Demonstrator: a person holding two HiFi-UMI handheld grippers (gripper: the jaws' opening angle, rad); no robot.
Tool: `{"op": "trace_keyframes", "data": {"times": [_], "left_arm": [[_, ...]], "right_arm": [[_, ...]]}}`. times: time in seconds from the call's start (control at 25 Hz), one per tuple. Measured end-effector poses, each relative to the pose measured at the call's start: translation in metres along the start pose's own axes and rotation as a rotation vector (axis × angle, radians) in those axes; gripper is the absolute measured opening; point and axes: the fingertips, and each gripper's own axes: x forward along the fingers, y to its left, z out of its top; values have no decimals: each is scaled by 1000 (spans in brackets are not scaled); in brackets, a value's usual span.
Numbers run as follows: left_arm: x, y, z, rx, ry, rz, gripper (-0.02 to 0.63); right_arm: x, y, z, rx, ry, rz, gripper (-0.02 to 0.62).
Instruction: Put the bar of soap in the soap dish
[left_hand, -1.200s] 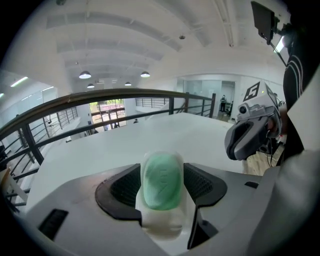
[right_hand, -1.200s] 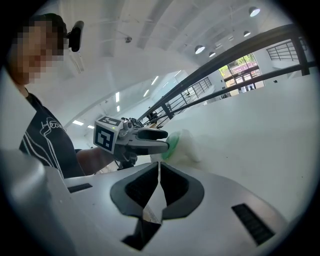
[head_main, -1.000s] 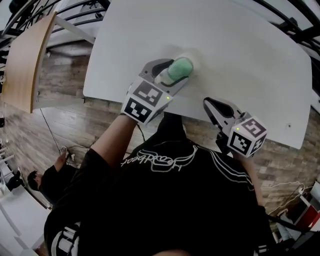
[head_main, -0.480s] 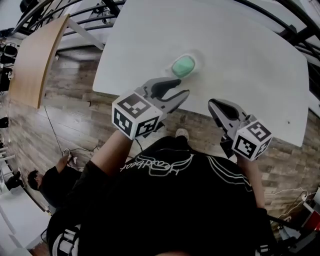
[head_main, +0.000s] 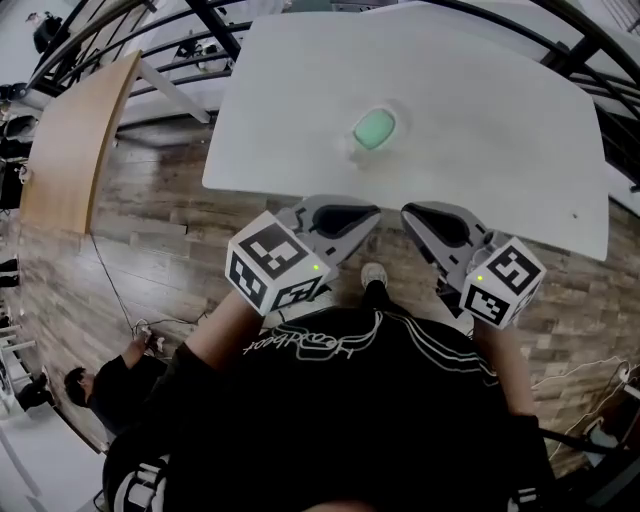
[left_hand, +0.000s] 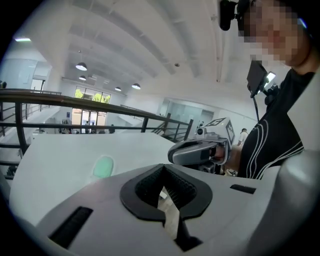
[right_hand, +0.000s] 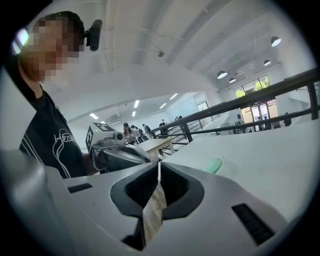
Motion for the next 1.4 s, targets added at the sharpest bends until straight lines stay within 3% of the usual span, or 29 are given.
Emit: {"op": "trace_keyframes", "data": {"times": [0.32, 0.6, 0.92, 1.4], "left_arm": [[-76, -71, -11, 70, -51, 13, 8], [-111, -109, -19, 77, -92, -9, 8], [-130, -132, -41, 83, -105, 2, 8], [-138, -129, -51, 50, -113, 13, 8]], "right_arm": [[-26, 105, -8, -93, -37, -29, 20], [-41, 162, -10, -132, -75, -58, 20], [-43, 194, -39, -110, -62, -63, 20], [-38, 205, -43, -117, -42, -75, 20]]}}
